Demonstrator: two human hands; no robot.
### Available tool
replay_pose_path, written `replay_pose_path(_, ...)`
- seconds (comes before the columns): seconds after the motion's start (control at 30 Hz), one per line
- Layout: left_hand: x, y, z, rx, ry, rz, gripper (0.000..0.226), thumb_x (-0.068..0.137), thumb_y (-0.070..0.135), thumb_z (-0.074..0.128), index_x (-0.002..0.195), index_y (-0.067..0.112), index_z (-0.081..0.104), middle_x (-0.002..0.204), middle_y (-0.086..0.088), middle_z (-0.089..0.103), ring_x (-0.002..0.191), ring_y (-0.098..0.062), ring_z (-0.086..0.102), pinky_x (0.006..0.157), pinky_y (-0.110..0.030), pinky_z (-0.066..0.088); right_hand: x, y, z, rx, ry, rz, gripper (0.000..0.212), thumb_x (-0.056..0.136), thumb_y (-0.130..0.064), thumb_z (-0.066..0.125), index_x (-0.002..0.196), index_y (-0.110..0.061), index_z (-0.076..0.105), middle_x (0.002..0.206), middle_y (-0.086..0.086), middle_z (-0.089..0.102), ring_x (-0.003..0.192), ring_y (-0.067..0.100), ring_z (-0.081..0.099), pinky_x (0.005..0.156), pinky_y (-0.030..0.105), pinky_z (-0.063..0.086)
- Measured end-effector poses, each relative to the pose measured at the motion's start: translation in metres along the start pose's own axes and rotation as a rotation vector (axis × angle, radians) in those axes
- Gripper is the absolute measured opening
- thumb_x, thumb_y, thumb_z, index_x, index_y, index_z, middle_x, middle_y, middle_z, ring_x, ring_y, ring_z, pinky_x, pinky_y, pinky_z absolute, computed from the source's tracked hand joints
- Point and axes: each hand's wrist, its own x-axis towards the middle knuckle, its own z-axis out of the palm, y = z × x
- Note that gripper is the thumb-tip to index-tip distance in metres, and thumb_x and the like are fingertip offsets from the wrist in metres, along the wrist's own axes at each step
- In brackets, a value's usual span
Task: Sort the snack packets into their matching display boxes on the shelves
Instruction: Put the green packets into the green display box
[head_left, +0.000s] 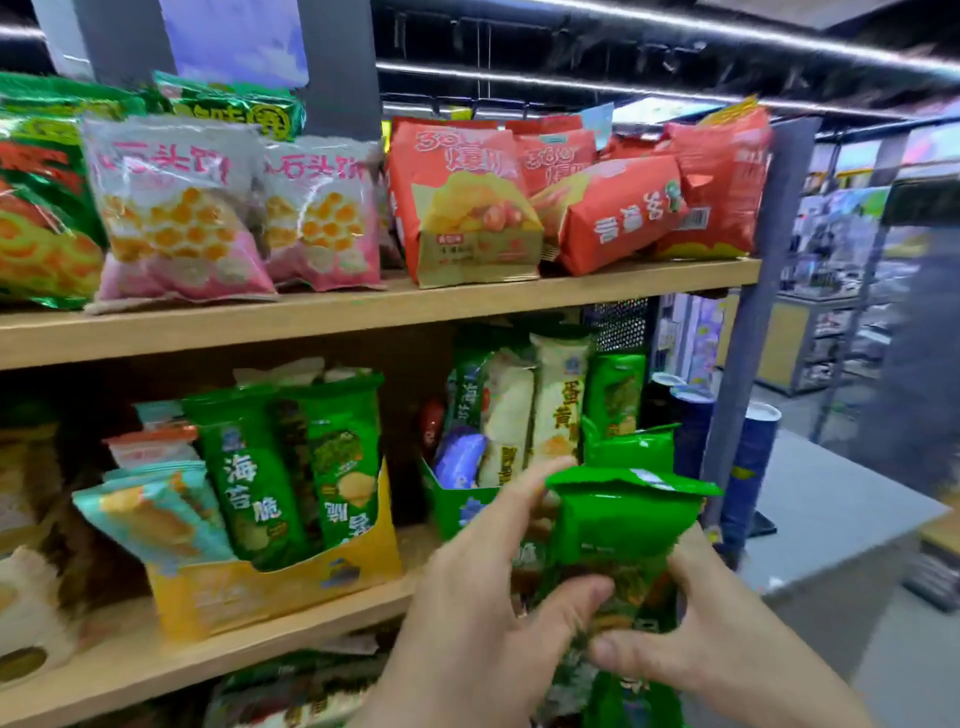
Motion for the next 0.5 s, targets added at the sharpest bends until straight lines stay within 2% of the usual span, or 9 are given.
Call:
replay_pose_path(0.07, 0.012, -0.004, 0.02, -0.052, 0.008, -0.048, 0.067, 0.069, 0.037, 0.077, 0.105, 0.08, 0.041, 0.105, 0.041, 0.059, 0.098, 0.013, 0.06, 0.082, -0.01, 0.05, 0.0, 0.01, -0.018, 0.188, -0.073, 0.103, 0.095, 0.053, -0.042, 0.096, 0.136, -0.03, 0.051, 0.133, -0.009, 0.062, 0.123, 0.01, 0.059, 0.092, 0.024, 0.052)
replay_pose_path(0.1, 0.02, -0.006, 0.03, -0.116, -0.012, -0.089, 0.062, 0.07, 0.036, 0.078, 0.103, 0.077, 0.046, 0.104, 0.037, 0.061, 0.099, 0.011, 0.059, 0.081, -0.01, 0.049, 0.001, 0.016, -0.028, 0.237, -0.085, 0.162, 0.1, 0.05, -0.04, 0.098, 0.136, -0.021, 0.05, 0.125, -0.008, 0.068, 0.116, 0.011, 0.064, 0.086, 0.02, 0.053)
replay_pose_path(0.17, 0.037, -0.014, 0.05, -0.158, -0.031, -0.124, 0.036, 0.079, 0.042, 0.072, 0.11, 0.055, 0.06, 0.104, 0.023, 0.066, 0.1, 0.002, 0.061, 0.079, -0.014, 0.052, 0.006, 0.035, -0.054, 0.227, -0.025, 0.245, 0.105, 0.037, -0.047, 0.098, 0.127, -0.014, 0.056, 0.11, -0.006, 0.075, 0.102, 0.011, 0.07, 0.076, 0.015, 0.053)
replay_pose_path(0.2, 0.044, -0.022, 0.058, -0.082, -0.008, -0.131, 0.031, 0.082, 0.046, 0.066, 0.112, 0.046, 0.062, 0.104, 0.02, 0.067, 0.101, 0.001, 0.061, 0.08, -0.014, 0.05, 0.008, 0.044, -0.068, 0.19, 0.018, 0.263, 0.109, 0.029, -0.057, 0.095, 0.122, -0.013, 0.06, 0.105, -0.006, 0.076, 0.098, 0.01, 0.071, 0.073, 0.012, 0.052)
replay_pose_path(0.27, 0.056, -0.046, 0.07, 0.313, 0.055, -0.105, 0.028, 0.09, 0.051, 0.058, 0.113, 0.037, 0.064, 0.108, 0.021, 0.065, 0.105, 0.001, 0.058, 0.089, -0.014, 0.045, 0.013, 0.06, -0.094, 0.129, 0.115, 0.281, 0.114, 0.02, -0.074, 0.086, 0.115, -0.014, 0.065, 0.099, -0.007, 0.077, 0.091, 0.007, 0.072, 0.068, 0.009, 0.05)
replay_pose_path(0.33, 0.063, -0.069, 0.08, 0.692, 0.045, -0.063, 0.029, 0.089, 0.046, 0.057, 0.112, 0.031, 0.066, 0.119, 0.012, 0.06, 0.106, -0.013, 0.06, 0.09, -0.029, 0.05, 0.017, 0.073, -0.115, 0.111, 0.171, 0.294, 0.115, 0.018, -0.08, 0.081, 0.111, -0.015, 0.067, 0.099, -0.006, 0.076, 0.09, 0.008, 0.072, 0.069, 0.012, 0.051)
replay_pose_path(0.4, 0.065, -0.081, 0.087, 0.834, 0.02, -0.094, 0.03, 0.085, 0.038, 0.062, 0.113, 0.029, 0.063, 0.125, 0.008, 0.055, 0.103, -0.021, 0.061, 0.082, -0.04, 0.054, 0.022, 0.081, -0.13, 0.111, 0.18, 0.286, 0.114, 0.018, -0.082, 0.08, 0.109, -0.014, 0.067, 0.097, -0.004, 0.077, 0.089, 0.011, 0.072, 0.068, 0.015, 0.052)
replay_pose_path(0.5, 0.065, -0.078, 0.092, 0.977, 0.074, -0.112, 0.035, 0.089, 0.038, 0.058, 0.123, 0.03, 0.056, 0.123, 0.009, 0.056, 0.104, -0.02, 0.056, 0.079, -0.04, 0.049, 0.029, 0.085, -0.142, 0.117, 0.16, 0.272, 0.108, 0.024, -0.083, 0.078, 0.106, -0.015, 0.066, 0.095, -0.005, 0.077, 0.086, 0.009, 0.073, 0.066, 0.016, 0.053)
